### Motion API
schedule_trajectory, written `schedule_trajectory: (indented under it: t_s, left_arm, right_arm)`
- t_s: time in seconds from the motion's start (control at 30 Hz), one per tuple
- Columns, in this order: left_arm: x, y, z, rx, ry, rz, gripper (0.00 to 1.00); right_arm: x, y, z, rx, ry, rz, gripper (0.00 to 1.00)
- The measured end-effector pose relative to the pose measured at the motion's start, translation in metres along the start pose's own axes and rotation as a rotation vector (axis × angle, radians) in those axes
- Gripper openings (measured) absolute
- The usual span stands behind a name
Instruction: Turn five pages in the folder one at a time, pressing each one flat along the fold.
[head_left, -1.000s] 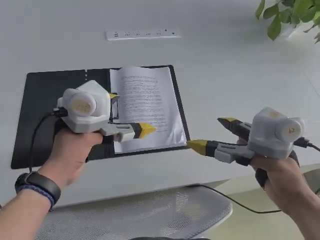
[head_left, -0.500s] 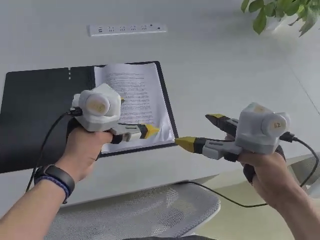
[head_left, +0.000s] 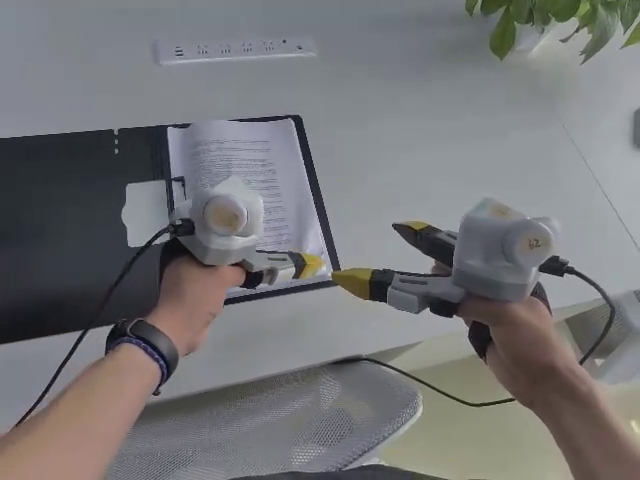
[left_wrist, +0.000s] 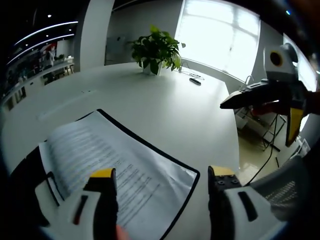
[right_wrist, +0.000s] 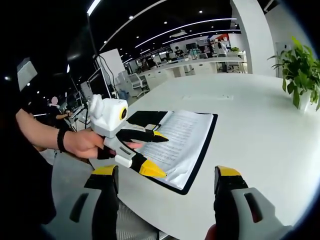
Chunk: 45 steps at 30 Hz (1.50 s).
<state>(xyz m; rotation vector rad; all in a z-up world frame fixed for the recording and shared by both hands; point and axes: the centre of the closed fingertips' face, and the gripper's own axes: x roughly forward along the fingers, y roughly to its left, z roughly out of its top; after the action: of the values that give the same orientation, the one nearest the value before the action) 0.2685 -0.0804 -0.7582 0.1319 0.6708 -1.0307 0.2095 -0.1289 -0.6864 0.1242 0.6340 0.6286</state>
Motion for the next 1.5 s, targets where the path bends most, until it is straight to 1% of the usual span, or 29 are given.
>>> schedule_trajectory:
  t_s: [0.07, 0.17, 0.23, 0.3, 0.37, 0.47, 0.63, 0.67, 0.8, 0.83, 0.97, 1.1, 1.5]
  left_arm:
    - [0.005, -0.003, -0.003, -0.001, 0.007, -0.001, 0.73]
    - [0.011, -0.004, -0.006, -0.005, 0.012, 0.004, 0.71]
    - [0.015, -0.003, -0.01, 0.003, 0.026, 0.013, 0.7]
    - [0.018, -0.002, -0.013, -0.004, 0.035, 0.018, 0.7]
    - [0.021, 0.002, -0.019, 0.01, 0.057, 0.039, 0.71]
    - [0.025, 0.004, -0.024, 0.01, 0.069, 0.053, 0.7]
    - [0.028, 0.005, -0.023, 0.011, 0.061, 0.078, 0.69]
    - [0.029, 0.006, -0.025, 0.028, 0.067, 0.088, 0.68]
    - [0.029, 0.006, -0.026, 0.054, 0.069, 0.098, 0.67]
    - [0.028, 0.008, -0.027, 0.07, 0.075, 0.105, 0.66]
    - [0.029, 0.011, -0.028, 0.103, 0.078, 0.125, 0.61]
    - [0.029, 0.012, -0.028, 0.097, 0.074, 0.131, 0.6]
    - [0.027, 0.014, -0.027, 0.088, 0.061, 0.134, 0.56]
  right_arm:
    - [0.0, -0.001, -0.001, 0.001, 0.001, 0.0, 0.77]
    - [-0.001, -0.002, -0.002, 0.003, 0.002, 0.002, 0.77]
    - [-0.001, -0.003, -0.003, 0.005, 0.005, 0.003, 0.77]
    - [-0.002, -0.005, -0.004, 0.006, 0.007, 0.004, 0.77]
    - [-0.003, -0.006, -0.005, 0.009, 0.008, 0.004, 0.77]
    - [-0.004, -0.008, -0.006, 0.011, 0.012, 0.004, 0.77]
    - [-0.006, -0.011, -0.007, 0.022, 0.012, 0.002, 0.76]
    - [-0.005, -0.012, -0.007, 0.024, 0.012, 0.003, 0.76]
    - [-0.002, -0.011, -0.009, 0.026, 0.016, 0.014, 0.75]
    - [-0.001, -0.01, -0.009, 0.027, 0.017, 0.016, 0.75]
    - [0.005, -0.006, -0.011, 0.03, 0.022, 0.031, 0.75]
    - [0.008, -0.003, -0.01, 0.028, 0.023, 0.043, 0.74]
    - [0.026, -0.01, -0.013, 0.055, 0.02, 0.067, 0.72]
